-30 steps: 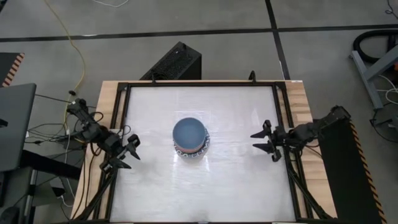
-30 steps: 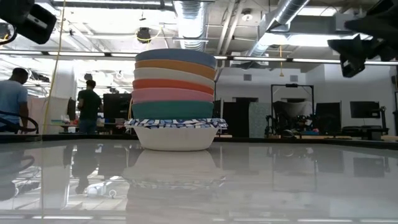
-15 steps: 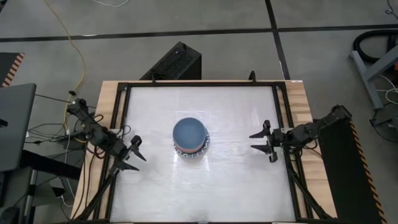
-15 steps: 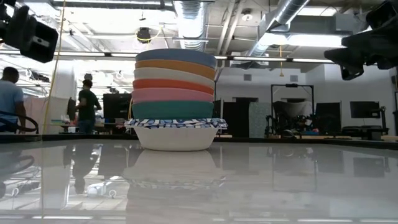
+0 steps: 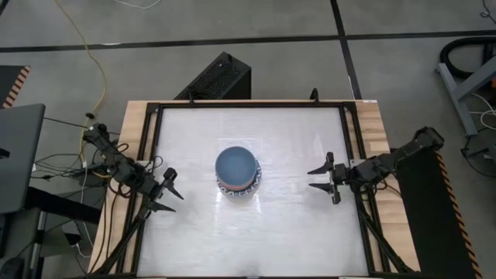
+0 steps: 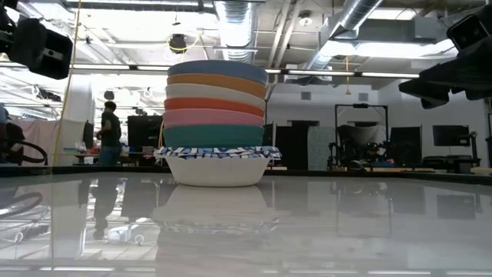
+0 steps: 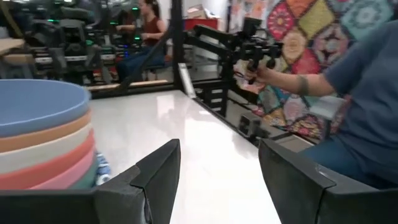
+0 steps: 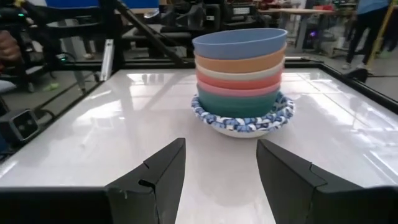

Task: Nest bowls inside each other
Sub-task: Return to Home Position

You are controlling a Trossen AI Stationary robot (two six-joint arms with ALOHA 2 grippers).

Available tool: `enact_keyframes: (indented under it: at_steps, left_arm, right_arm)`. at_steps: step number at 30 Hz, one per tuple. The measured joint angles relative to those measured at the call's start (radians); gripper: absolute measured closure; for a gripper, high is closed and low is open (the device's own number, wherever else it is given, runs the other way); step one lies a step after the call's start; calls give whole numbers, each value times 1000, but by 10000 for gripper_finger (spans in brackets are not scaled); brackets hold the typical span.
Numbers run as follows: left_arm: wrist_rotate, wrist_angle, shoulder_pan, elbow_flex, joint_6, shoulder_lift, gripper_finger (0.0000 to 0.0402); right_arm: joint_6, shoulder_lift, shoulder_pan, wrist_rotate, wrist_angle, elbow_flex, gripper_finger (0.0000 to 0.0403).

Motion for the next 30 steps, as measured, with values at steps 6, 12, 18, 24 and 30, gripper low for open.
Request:
enact_keyframes:
  at_steps: [6,12,18,24,30]
  left_arm:
    - [-6,0,89,0,-16,0,193]
    - [81,-8,226,0,21,0,193]
    - [179,-25,395,-1,34,0,193]
    - [291,-40,558,-1,8,0,193]
    - [318,-36,648,-1,8,0,193]
  right_arm:
    - [-12,2,0,70,33,0,186]
    - [-103,1,0,69,110,0,186]
    - [-173,0,-48,68,140,0,186]
    - [-173,-66,-158,87,209,-1,186]
    - [-182,-222,-220,65,167,-1,186]
